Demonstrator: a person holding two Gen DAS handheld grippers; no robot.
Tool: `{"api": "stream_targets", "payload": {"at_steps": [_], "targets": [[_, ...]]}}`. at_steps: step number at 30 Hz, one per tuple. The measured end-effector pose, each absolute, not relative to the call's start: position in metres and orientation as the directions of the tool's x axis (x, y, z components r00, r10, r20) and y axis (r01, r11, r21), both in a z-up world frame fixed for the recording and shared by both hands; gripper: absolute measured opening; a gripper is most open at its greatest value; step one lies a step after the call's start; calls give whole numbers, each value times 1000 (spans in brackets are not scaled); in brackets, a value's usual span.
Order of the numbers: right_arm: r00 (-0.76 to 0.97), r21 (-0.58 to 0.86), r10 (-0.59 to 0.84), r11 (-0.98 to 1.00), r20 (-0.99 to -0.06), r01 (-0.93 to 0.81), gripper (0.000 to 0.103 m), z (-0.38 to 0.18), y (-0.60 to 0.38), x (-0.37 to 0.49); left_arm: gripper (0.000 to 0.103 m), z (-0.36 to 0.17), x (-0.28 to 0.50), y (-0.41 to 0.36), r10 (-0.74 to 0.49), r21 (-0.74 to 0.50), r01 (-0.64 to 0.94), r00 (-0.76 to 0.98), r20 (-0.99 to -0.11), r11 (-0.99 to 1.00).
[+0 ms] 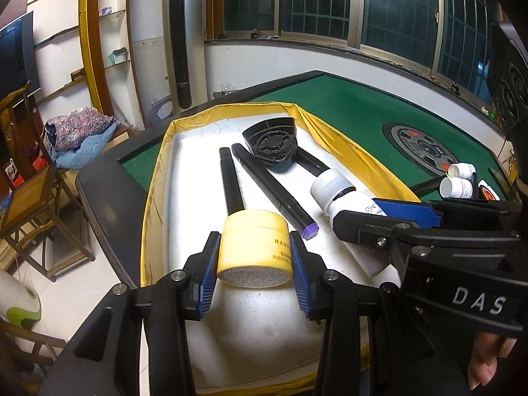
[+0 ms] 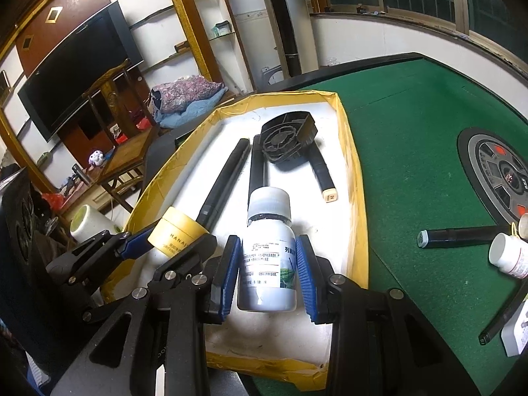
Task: Organize rigid objects
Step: 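Lower the tape roll and white bottle into the tray and open both tools, then move both open tools back over the pile of items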
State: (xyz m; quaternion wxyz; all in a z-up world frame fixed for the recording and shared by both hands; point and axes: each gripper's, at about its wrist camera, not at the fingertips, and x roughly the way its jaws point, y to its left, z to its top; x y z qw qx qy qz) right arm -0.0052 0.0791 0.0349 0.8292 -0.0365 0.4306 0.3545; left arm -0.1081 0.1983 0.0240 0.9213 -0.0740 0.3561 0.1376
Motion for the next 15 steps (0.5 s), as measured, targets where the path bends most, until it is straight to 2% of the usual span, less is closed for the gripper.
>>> {"api": "stream_targets", "payload": {"at_steps": [2, 3, 4, 5, 6, 10, 15], "targets": [[374, 250, 558, 746, -741, -618, 31, 36, 78, -5, 47, 26, -110, 200, 195, -52, -310, 710, -677, 949], [372, 256, 562, 744, -739, -617, 33, 37, 77, -5, 54, 27, -111, 201, 196, -55, -313, 714, -672, 948], [374, 263, 569, 743, -732, -615, 40, 39, 76, -6, 59, 28, -113, 201, 196, -57, -311, 720, -666, 949], [377, 270, 576, 742, -726, -614, 47, 39, 73, -6, 60, 30, -114, 200, 194, -58, -308, 723, -663, 950], [380, 273, 581, 741, -720, -614, 49, 41, 73, -8, 60, 31, -115, 200, 194, -57, -307, 725, -661, 950], [392, 279, 591, 740, -706, -612, 49, 49, 69, -10, 60, 37, -118, 199, 200, -57, -313, 726, -658, 948], [398, 341, 628, 734, -669, -587, 49, 66, 40, -11, 60, 53, -125, 193, 171, -113, -308, 756, -631, 945]]}}
